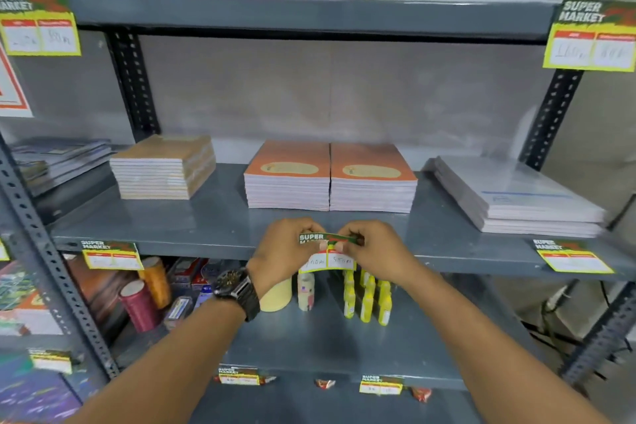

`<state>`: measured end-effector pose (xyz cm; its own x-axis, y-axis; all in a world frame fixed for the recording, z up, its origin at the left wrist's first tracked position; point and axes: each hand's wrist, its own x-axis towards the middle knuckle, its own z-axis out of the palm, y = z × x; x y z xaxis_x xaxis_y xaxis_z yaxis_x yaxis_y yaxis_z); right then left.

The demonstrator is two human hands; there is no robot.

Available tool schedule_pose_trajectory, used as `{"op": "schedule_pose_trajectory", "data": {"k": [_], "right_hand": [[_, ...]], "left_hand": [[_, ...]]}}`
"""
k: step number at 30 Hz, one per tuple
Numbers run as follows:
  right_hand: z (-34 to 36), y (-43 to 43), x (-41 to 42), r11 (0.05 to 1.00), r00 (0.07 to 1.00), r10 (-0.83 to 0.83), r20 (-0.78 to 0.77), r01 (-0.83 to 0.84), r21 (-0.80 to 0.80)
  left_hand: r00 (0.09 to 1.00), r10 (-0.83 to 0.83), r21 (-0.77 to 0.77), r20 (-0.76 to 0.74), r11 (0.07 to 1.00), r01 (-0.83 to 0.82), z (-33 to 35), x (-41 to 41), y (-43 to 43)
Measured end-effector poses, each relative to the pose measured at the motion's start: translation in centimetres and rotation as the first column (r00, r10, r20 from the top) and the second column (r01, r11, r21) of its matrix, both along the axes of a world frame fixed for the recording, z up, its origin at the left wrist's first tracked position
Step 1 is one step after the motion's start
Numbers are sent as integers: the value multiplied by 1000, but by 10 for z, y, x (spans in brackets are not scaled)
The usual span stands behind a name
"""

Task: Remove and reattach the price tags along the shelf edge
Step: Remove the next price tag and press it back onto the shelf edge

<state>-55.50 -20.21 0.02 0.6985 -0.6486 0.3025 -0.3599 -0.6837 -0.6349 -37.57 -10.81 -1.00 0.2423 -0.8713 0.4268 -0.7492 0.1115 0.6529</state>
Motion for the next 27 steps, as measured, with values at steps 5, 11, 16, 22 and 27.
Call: {"op": "schedule_pose_trajectory", "data": {"k": [5,11,16,22,27], "right_hand": [[-23,17,-1,999,998,-47,-47,47,-1],[-37,27,10,971,972,-232,-24,230,-69],[-41,32,17,955,958,-285,-15,283,-86],[-43,36,19,947,953,-304,-11,301,-107],[-44,38,22,939,944,-330,4,329,-95]], "left_hand": [[998,66,31,20,997,-67,-25,-10,10],[990,135,59,44,989,-138,-36,-10,10],[988,149,61,33,987,-150,-40,-7,8],[986,141,79,88,986,-148,-42,-5,7],[981,158,77,117,983,-167,-42,-7,5]]}}
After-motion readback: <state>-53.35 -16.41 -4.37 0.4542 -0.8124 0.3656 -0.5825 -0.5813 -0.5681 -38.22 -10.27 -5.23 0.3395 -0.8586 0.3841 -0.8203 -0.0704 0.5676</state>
